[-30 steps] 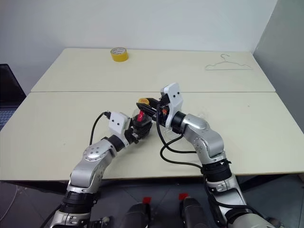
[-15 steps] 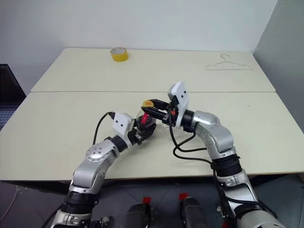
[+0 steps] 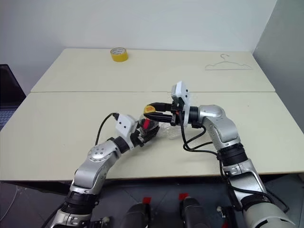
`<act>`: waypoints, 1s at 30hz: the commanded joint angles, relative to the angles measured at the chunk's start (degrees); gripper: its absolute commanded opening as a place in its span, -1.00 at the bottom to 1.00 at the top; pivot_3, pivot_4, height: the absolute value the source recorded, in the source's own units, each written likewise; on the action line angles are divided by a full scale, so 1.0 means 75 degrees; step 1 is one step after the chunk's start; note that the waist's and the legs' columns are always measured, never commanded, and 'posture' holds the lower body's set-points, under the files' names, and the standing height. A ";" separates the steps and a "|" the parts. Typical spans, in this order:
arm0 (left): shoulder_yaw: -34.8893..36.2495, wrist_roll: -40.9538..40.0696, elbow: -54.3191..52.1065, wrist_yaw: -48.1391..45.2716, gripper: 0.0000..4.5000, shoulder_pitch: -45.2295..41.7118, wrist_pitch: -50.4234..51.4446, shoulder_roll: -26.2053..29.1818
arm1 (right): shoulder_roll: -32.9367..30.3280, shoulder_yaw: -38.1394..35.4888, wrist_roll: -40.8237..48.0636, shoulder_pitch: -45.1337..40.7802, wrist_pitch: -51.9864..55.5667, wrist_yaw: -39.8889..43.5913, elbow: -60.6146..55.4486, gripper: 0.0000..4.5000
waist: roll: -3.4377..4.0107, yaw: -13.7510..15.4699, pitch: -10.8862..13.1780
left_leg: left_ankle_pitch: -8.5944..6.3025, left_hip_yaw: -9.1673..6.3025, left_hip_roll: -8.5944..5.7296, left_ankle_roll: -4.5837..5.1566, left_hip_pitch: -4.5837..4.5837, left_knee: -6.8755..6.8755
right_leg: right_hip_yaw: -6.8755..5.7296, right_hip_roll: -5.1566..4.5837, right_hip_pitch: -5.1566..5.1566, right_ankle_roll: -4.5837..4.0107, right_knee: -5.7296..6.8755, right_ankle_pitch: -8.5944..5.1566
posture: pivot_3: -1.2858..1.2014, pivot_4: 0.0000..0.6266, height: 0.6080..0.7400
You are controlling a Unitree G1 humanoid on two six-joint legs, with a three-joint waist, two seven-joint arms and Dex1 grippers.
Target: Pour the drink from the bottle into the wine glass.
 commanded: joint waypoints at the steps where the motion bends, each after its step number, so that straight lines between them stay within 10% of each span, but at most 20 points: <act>1: 0.0340 -0.0070 -0.0241 0.0084 0.33 0.0006 -0.0036 0.0089 | 0.0068 -0.0540 0.0359 -0.0180 -0.0030 -0.0100 -0.0230 -0.44 | 0.0000 0.0006 0.0000 | 0.0000 0.0000 0.0000 0.0000 -0.0001 0.0000 | 0.0000 0.0000 -0.0001 0.0000 0.0000 0.0000 | 0.03 -0.52 1.00; 17: 0.0286 -0.0070 -0.0138 0.0041 0.33 -0.0105 -0.0023 0.0028 | 0.0171 -0.1623 0.1777 0.0242 0.1366 -0.0927 -0.1425 -0.45 | 0.0001 0.0005 0.0000 | 0.0000 -0.0001 0.0000 0.0000 0.0003 0.0002 | 0.0001 -0.0001 0.0002 0.0000 0.0006 0.0000 | 0.03 -0.52 1.00; 30: 0.1468 -0.0327 0.0251 0.0812 0.33 -0.0387 -0.0405 -0.0089 | -0.0698 -0.2695 -0.0508 -0.0079 -0.0304 -0.4212 0.1000 -0.45 | 0.0001 0.0000 0.0000 | 0.0000 0.0006 -0.0003 0.0000 -0.0001 0.0000 | 0.0007 -0.0002 0.0000 0.0002 0.0001 0.0001 | 0.03 -0.52 1.00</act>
